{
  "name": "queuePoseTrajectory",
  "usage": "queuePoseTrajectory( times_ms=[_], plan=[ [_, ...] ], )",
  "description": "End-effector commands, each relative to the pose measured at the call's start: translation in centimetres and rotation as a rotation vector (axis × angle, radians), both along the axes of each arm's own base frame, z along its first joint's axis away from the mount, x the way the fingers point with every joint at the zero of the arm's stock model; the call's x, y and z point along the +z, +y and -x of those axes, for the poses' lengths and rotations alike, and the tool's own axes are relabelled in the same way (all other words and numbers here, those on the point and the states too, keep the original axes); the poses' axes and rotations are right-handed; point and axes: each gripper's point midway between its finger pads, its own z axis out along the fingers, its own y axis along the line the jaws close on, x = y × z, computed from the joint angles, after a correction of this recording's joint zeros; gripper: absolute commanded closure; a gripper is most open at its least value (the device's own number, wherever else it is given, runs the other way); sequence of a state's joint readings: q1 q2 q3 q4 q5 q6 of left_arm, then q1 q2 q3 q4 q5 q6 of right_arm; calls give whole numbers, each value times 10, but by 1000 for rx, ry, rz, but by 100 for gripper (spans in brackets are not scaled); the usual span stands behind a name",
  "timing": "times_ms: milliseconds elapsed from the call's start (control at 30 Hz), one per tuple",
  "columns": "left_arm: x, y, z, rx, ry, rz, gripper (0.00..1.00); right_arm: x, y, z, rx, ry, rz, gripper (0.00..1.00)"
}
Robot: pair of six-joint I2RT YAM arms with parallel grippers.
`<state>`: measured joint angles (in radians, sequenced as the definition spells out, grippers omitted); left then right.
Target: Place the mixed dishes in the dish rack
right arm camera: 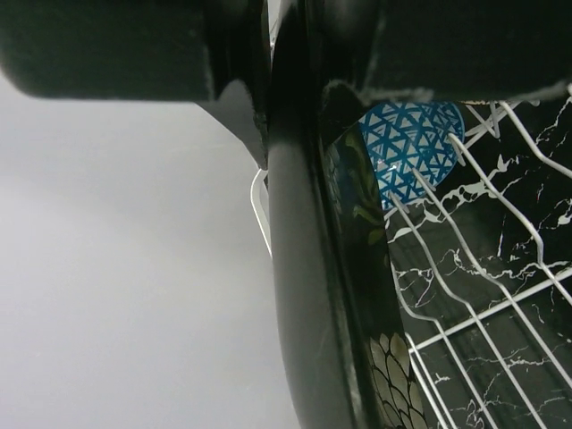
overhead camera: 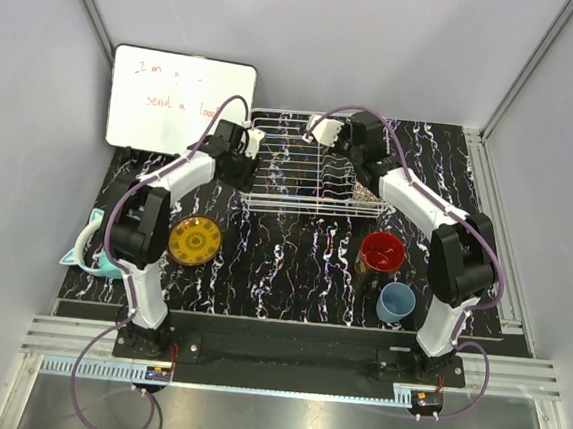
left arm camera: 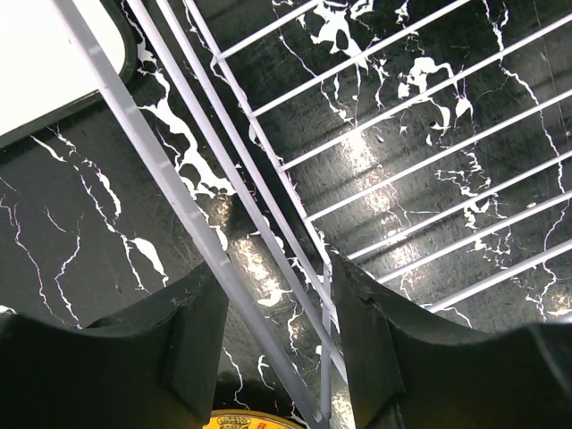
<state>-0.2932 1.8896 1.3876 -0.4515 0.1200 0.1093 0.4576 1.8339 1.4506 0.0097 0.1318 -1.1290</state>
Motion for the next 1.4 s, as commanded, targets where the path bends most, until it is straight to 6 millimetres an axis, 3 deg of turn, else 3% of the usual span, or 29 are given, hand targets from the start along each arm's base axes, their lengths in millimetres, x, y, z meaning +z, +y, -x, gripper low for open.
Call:
queuePoseTrajectory(
  times_ms=[0, 233, 333, 433, 600, 767, 1067, 1367],
  plan=[
    [13, 5, 3, -25, -44, -16, 47, 107, 13, -8, 44, -281, -158, 100],
    [6, 8, 10, -45, -33, -28, 48, 139, 29, -15, 91, -371, -157, 100],
    [4, 7, 13, -72, -32, -28, 55, 155, 33, -22, 103, -444, -120, 100],
    [6, 7, 13, -98, -39, -40, 56, 166, 36, -24, 107, -494, -68, 100],
    [6, 7, 15, -131, -41, -50, 56, 164, 29, -29, 92, -534, 52, 100],
    [8, 6, 16, -149, -40, -48, 56, 157, 19, -32, 84, -491, 51, 100],
    [11, 5, 22, -172, -48, -50, 56, 123, 5, -33, 72, -420, 67, 100],
    [14, -1, 25, -193, -54, -44, 56, 73, -1, -31, 59, -317, 63, 100]
  ],
)
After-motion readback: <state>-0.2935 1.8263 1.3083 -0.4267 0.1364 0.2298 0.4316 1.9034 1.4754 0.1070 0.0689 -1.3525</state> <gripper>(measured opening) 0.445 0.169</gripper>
